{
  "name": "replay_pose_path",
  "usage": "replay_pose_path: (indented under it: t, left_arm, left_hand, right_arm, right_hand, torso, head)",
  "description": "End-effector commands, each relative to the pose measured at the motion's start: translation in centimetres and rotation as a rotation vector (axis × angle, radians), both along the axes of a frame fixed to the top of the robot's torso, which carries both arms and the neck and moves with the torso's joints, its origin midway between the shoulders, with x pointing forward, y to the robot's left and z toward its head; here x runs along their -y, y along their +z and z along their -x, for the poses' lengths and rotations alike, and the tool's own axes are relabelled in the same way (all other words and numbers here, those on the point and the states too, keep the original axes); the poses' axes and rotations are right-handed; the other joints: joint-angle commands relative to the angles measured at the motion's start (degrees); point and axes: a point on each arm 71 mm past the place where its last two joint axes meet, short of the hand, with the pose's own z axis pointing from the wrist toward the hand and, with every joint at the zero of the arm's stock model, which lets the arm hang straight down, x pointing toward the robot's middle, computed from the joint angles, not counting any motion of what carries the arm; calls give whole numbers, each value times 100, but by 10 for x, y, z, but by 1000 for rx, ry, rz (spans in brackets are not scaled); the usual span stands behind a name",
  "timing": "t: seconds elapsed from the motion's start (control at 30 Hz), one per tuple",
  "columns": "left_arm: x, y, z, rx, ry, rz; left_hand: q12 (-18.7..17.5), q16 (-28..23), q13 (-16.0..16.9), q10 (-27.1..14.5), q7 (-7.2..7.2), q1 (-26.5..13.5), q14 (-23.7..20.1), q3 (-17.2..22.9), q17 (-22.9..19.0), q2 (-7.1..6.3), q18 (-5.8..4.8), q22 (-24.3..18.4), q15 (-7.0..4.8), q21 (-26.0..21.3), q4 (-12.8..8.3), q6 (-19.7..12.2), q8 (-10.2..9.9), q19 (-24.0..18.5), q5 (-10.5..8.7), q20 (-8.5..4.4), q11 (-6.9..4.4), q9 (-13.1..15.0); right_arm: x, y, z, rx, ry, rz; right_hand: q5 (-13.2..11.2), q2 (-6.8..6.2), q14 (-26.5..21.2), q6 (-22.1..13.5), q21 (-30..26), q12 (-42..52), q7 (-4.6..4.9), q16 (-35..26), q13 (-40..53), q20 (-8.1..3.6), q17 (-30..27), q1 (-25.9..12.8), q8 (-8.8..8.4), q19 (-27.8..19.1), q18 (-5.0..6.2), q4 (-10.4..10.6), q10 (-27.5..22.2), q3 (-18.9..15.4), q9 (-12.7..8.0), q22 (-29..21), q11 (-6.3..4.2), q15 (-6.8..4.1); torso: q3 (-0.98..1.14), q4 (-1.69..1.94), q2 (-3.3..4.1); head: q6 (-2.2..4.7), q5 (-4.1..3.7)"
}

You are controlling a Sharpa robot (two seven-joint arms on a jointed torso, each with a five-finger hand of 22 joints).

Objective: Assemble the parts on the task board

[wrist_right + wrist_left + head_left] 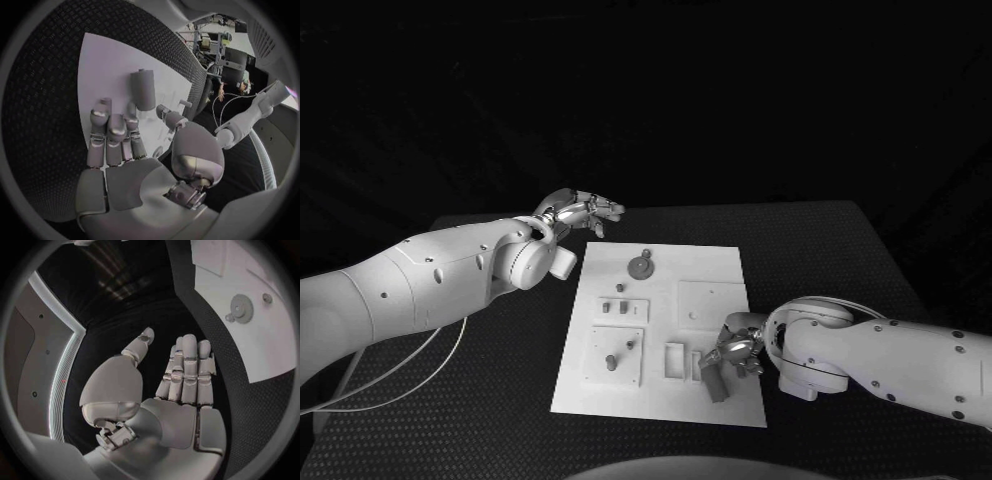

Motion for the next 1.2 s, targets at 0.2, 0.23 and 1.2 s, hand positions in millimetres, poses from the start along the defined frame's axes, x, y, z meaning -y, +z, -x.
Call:
replay_pose_path:
  t: [0.2,0.23,1.2]
  left_arm:
    - [2,1,1,-2,-15,14]
    - [2,1,1,-2,-14,13]
    - [-1,1,0,-2,-8,11]
  left_hand:
    - [20,-10,-9,-15,-18,-43,2,7,8,-2,83,8,6,-36,42,-39,8,-13,-21,-63,24,-8]
    - [20,-10,-9,-15,-18,-43,2,8,8,-2,83,8,6,-37,42,-39,8,-14,-21,-63,24,-8]
    - [20,-10,-11,-18,-15,-50,1,9,14,6,82,14,8,-40,51,-46,8,-14,-21,-62,26,-11]
  right_arm:
    - [0,-3,2,-10,9,9]
    - [0,-3,2,-9,9,9]
    - [3,6,2,72,39,-15]
  right_hand:
    - [-28,223,5,9,44,-14,14,33,33,-26,17,244,-14,-16,126,-299,36,35,24,51,4,-21]
    - [-29,275,5,17,47,-14,11,34,36,-29,18,318,-10,-17,126,-369,37,63,31,52,2,-23]
    - [-17,99,38,105,58,-86,5,4,60,45,-8,320,-79,3,126,-768,103,96,41,-3,-3,-26]
  torso:
    - [4,-6,0]
    - [5,-5,0]
    - [8,-8,6]
  head:
    - [2,22]
    - [1,22]
    - [36,26]
